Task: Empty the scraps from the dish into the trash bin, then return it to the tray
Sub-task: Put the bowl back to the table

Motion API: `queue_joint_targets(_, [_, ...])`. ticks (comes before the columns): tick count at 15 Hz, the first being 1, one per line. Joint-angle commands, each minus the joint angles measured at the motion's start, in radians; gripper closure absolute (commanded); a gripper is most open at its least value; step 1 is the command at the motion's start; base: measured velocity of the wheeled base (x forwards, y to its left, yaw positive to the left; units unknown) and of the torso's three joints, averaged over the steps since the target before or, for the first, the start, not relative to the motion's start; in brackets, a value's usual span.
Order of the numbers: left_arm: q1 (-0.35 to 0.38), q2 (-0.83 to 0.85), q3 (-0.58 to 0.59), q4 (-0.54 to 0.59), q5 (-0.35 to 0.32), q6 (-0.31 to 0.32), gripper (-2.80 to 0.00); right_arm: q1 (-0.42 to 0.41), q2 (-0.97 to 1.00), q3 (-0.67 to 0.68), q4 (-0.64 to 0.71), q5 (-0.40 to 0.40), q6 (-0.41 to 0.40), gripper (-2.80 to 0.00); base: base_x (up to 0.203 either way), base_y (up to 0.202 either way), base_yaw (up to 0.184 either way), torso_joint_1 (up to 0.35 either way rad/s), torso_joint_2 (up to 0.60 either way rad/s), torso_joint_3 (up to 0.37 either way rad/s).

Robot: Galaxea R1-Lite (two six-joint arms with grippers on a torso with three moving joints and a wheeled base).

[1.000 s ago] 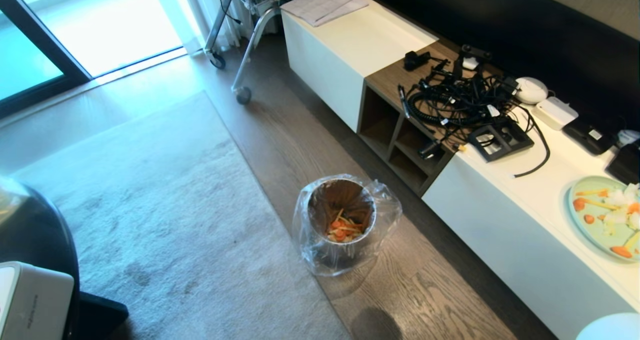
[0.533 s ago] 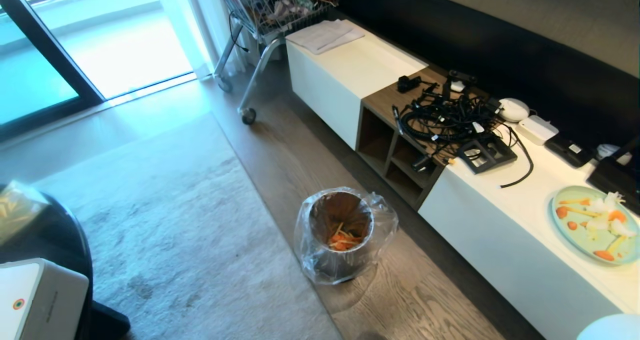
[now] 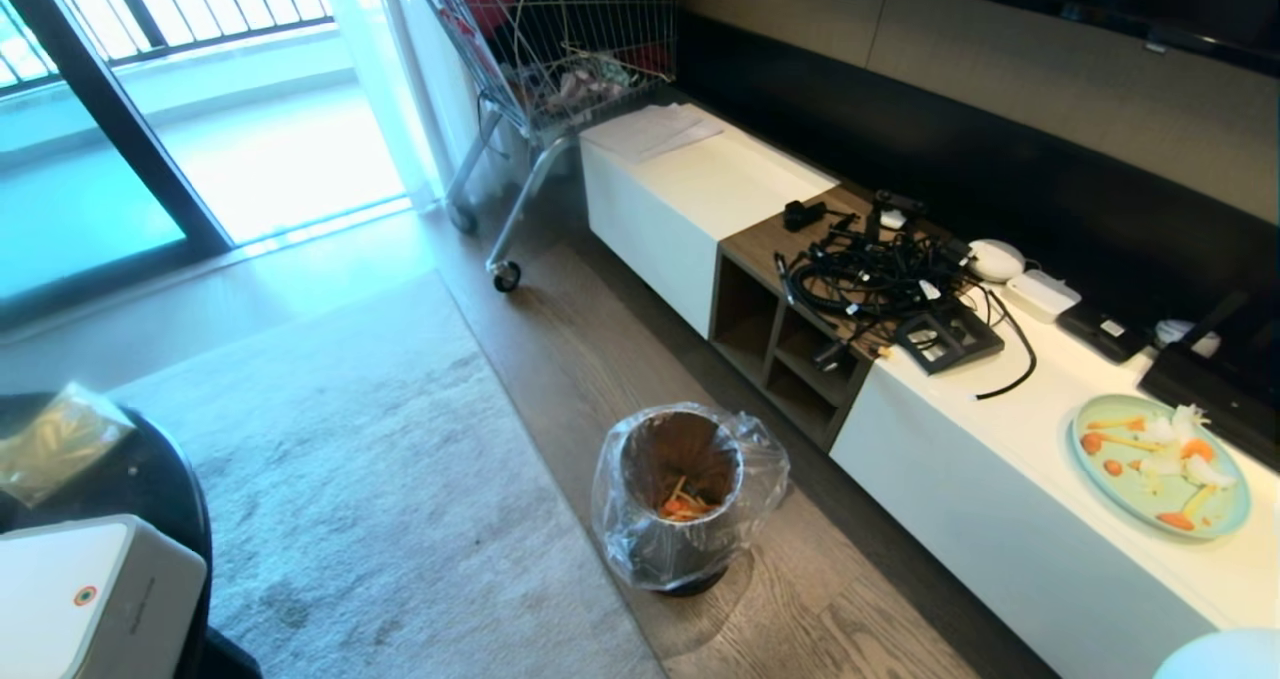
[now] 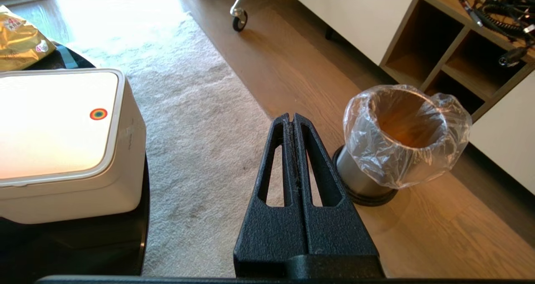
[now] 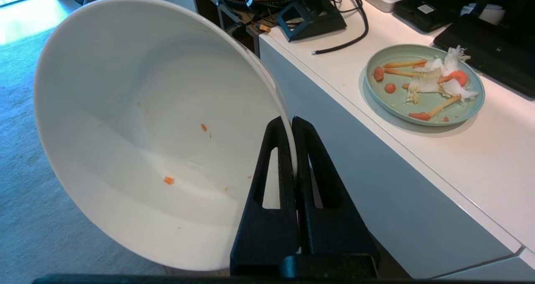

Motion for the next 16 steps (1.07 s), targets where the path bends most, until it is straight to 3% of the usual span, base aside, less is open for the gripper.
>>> queue_joint_targets(1, [0.000, 0.000, 0.000, 0.000, 0.000, -0.001, 0.00, 0.000, 0.001, 0.000, -0.001, 0.000, 0.001, 0.00, 0.000, 0.000, 0.000, 0.001, 0.00, 0.203])
queue_joint_targets(9, [0.000, 0.000, 0.000, 0.000, 0.000, 0.001, 0.00, 0.000, 0.001, 0.000, -0.001, 0.000, 0.001, 0.00, 0.000, 0.000, 0.000, 0.002, 0.00, 0.201])
queue_joint_targets(16, [0.000, 0.000, 0.000, 0.000, 0.000, -0.001, 0.00, 0.000, 0.001, 0.000, -0.001, -0.002, 0.001, 0.00, 0.000, 0.000, 0.000, 0.000, 0.00, 0.000])
